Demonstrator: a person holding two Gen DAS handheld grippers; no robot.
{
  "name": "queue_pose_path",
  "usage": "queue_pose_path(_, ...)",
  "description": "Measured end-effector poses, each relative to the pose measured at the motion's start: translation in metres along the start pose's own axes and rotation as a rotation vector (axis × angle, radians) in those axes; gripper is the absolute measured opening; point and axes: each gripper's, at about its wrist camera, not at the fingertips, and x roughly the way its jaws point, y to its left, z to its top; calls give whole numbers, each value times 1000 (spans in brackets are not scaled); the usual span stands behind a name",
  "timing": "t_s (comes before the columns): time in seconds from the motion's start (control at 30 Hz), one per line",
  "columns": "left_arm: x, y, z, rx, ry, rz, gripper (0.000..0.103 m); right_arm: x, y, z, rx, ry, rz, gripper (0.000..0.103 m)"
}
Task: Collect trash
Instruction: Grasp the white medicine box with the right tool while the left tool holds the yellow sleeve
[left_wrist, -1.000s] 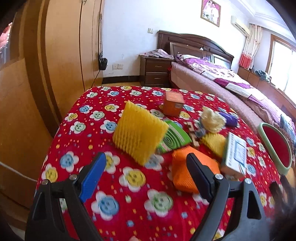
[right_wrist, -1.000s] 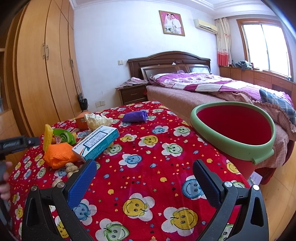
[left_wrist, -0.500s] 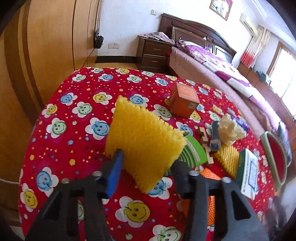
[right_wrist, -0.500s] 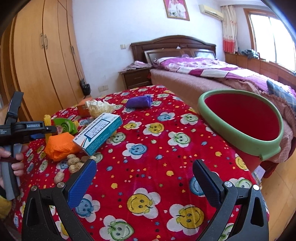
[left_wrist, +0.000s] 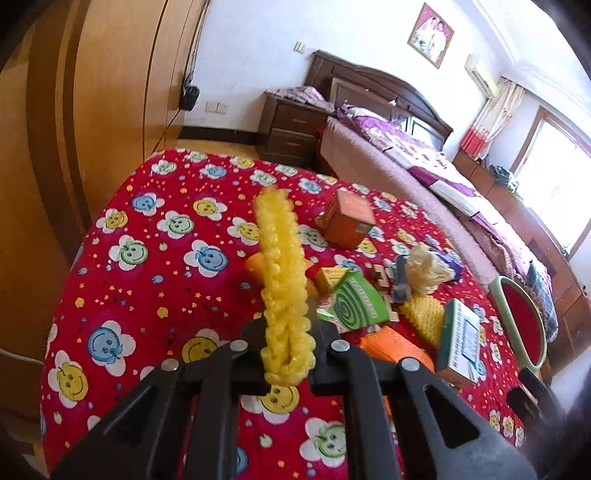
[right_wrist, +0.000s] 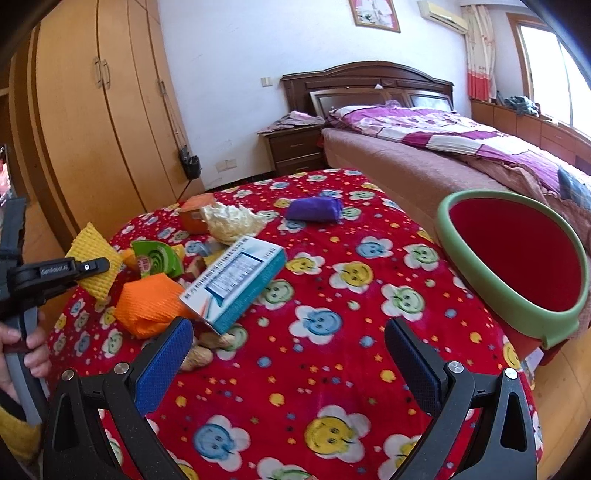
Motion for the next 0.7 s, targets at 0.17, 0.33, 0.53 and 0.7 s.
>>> queue_pose_path(0.17, -15, 0, -7, -1, -36, -46, 12, 11, 8, 10, 9, 34, 14, 103)
queue_pose_path(0.33, -13, 4, -8, -20, -41, -79, 12, 28, 15, 20, 53, 75, 33, 103)
queue_pose_path(0.53, -8, 5, -8, -39, -31, -136, 12, 51, 25, 30, 87, 117, 28, 103)
queue_pose_path(0.7, -4, -2, -9, -18, -26, -155, 12, 68, 34, 34, 105, 169, 11, 103)
